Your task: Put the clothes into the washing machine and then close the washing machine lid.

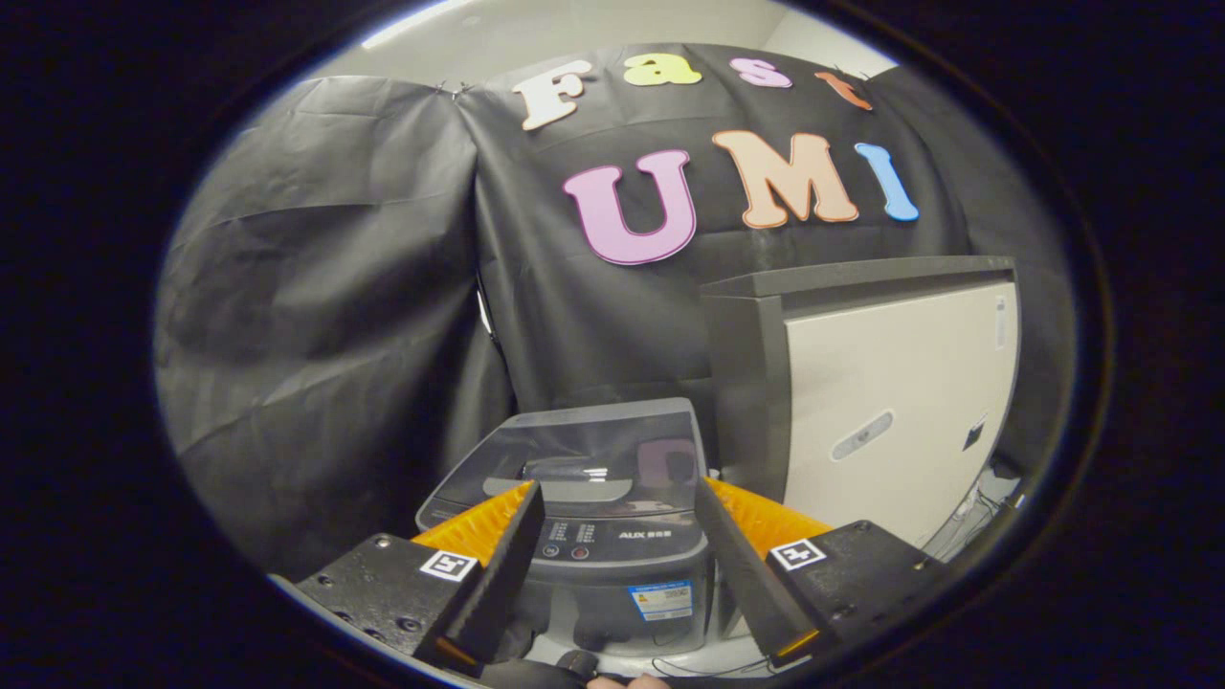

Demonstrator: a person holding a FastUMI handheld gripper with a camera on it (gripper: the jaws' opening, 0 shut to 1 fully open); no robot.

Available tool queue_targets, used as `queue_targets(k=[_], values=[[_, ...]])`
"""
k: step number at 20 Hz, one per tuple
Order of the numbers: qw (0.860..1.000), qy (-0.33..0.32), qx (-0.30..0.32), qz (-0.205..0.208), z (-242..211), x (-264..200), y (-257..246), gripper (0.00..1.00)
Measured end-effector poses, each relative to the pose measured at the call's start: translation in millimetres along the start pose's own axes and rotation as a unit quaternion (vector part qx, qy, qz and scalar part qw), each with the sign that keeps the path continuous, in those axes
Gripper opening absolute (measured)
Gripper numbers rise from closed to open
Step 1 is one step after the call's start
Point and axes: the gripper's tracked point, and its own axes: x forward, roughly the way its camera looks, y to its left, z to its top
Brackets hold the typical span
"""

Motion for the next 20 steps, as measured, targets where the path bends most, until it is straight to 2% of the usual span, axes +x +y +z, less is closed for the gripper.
queue_targets(k=[12, 16, 20], values=[[0.993, -0.062, -0.097, -0.033, 3.6, -48.4, -37.0, 0.96], [0.990, -0.087, -0.101, -0.049, 1.2, -61.8, -41.6, 0.95], [0.991, -0.089, -0.079, -0.059, -9.1, -68.3, -47.8, 0.96]])
